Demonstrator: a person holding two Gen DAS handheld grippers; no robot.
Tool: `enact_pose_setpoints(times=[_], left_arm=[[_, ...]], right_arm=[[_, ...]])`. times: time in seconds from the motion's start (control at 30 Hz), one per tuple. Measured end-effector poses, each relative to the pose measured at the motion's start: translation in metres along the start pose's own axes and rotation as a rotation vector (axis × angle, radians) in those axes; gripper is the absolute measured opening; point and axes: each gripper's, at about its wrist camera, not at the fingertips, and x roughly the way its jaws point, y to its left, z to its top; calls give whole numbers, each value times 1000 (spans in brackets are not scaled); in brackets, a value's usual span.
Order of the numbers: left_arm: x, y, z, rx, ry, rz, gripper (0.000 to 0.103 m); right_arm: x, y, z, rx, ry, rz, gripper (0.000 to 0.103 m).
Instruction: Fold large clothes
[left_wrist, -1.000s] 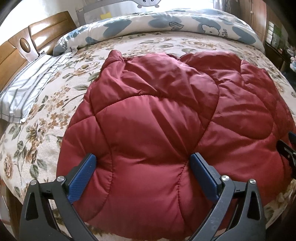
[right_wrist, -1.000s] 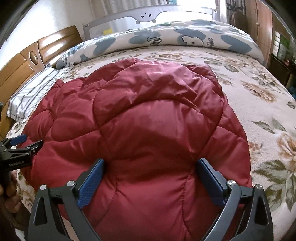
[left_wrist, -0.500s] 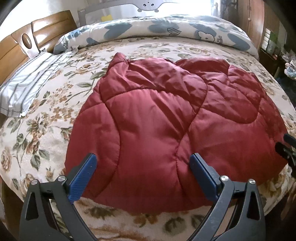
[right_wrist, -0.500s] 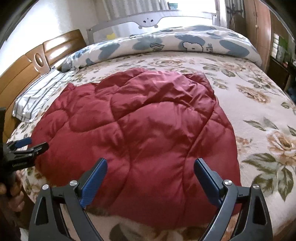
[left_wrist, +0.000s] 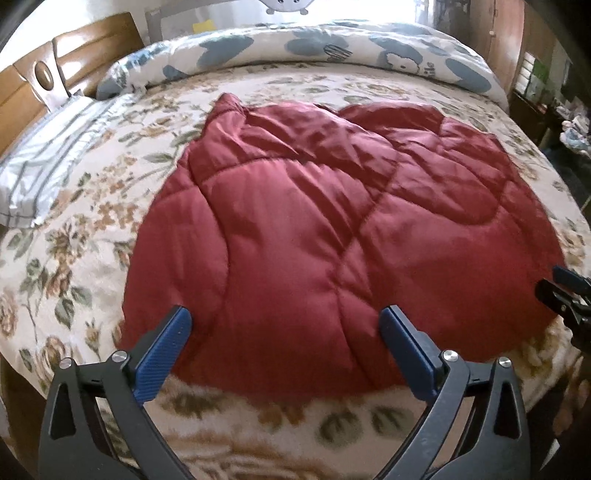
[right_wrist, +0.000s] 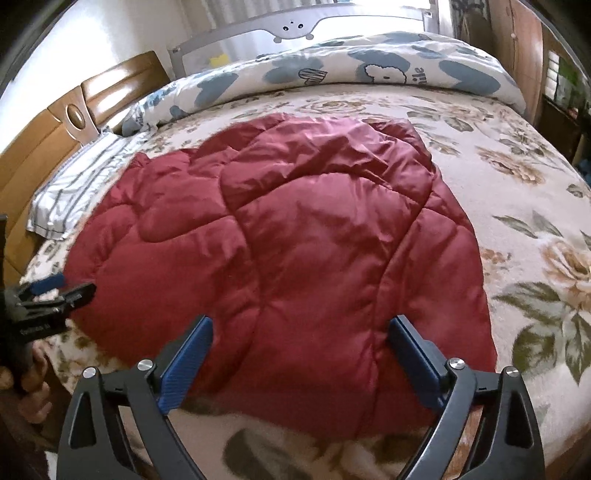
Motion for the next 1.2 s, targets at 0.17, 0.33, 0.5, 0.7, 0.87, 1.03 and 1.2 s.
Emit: enact_pose_setpoints(times=[0.17,0.33,0.5,0.7,0.87,1.03,1.2], left_arm=[[-19,-5,-17,11,5,-20,103],[-35,-10,-27,39,19,-21,103],[-48,-16,-32,88,14,26,103],[-72,-18,-29,112,5,40,103],[-89,-19,-16,121,-39,51,103],[-77,-22,-9,131,-18,66,103],[-62,-26,-4,131,6,71,103]], right_arm=[[-31,7,-12,-2,-23,20,97],[-47,11,-28,30,3,44,97],[-59,25,-41,-2,39,48,97],[-82,41,-41,-55,39,40,97],[-108,44,-24,-69,-3,30,100],[-100,38,-14,-57,8,31,101],[-78,35,-9,-48,58,37,101]])
